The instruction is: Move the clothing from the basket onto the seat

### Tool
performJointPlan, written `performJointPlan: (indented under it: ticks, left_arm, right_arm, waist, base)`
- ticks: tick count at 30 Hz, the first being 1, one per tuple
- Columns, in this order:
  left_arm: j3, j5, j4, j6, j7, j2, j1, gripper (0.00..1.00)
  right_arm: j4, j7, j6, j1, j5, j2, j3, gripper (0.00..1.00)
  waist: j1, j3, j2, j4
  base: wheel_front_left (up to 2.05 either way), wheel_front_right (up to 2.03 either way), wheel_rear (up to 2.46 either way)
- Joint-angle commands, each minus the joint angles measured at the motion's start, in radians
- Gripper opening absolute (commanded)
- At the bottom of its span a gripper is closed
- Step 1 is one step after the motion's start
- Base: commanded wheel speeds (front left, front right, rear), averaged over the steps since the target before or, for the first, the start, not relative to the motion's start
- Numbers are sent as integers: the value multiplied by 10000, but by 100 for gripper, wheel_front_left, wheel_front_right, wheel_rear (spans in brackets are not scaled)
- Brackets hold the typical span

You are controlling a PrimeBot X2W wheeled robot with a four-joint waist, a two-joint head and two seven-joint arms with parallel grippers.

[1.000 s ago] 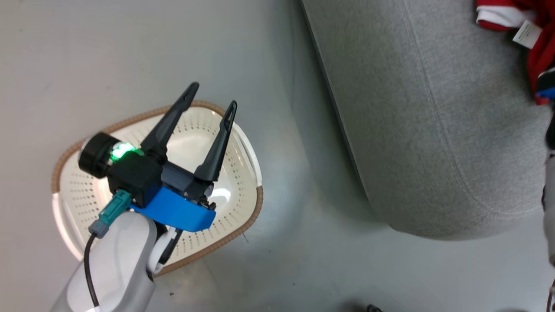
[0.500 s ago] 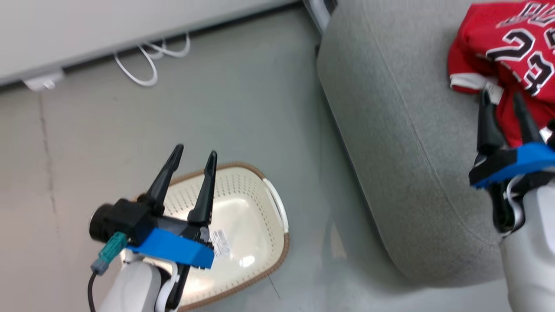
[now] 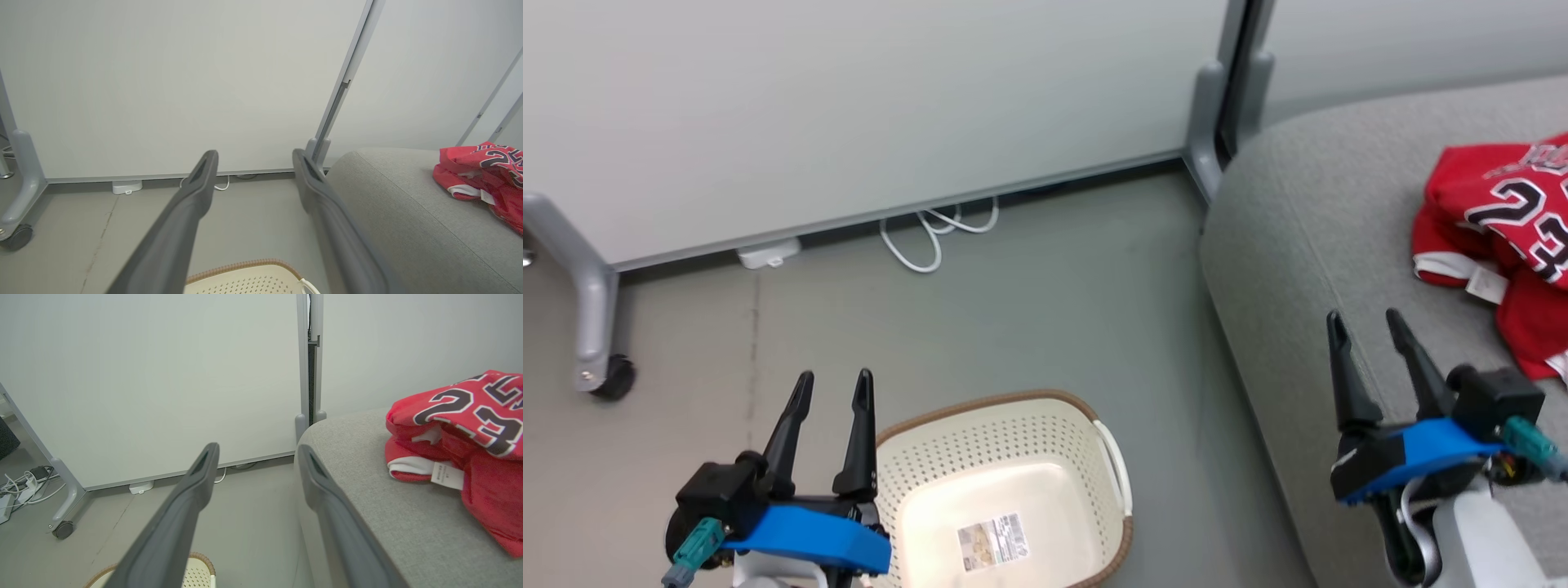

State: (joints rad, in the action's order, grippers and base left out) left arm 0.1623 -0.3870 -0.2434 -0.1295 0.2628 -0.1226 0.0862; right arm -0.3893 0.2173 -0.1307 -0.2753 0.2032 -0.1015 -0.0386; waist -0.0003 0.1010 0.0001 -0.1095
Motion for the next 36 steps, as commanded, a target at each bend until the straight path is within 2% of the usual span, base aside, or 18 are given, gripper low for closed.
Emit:
performJointPlan:
  ticks: [1,8,14,31,32,36]
  left_arm:
    - [-48,2,-67,-20,30,8,-97,100]
    - [-114,-156,-666,-20,28,-45,-264,100]
    - [-143,-331,-1066,-20,29,-172,2,100]
    - [-35,-479,-1442,-20,29,-181,94,100]
    - [-44,-451,-1435,0,-1,-169,5,0]
    - [-4,-500,-1716,0,-64,-70,-288,0]
  right_arm:
    - [127,-29,-1,295,29,40,-2,100]
    - [901,-195,-1,1397,143,304,158,100]
    - [1100,-296,-1,1665,61,445,180,100]
    - [1110,-512,-1,1830,333,521,172,100]
    - [1105,-496,0,1676,290,493,168,0]
    - [773,-524,0,1798,328,508,163,0]
  waist:
    - [3,-389,-1,396]
    - [3,-855,-1,970]
    - [3,-951,-1,1257]
    - [3,-987,-1,1319]
    - [3,-987,-1,1320]
    - [4,-987,-1,1318]
  base:
    - [0,0,0]
    - [0,0,0]
    - [0,0,0]
    - [0,0,0]
    - [0,0,0]
    - [0,0,0]
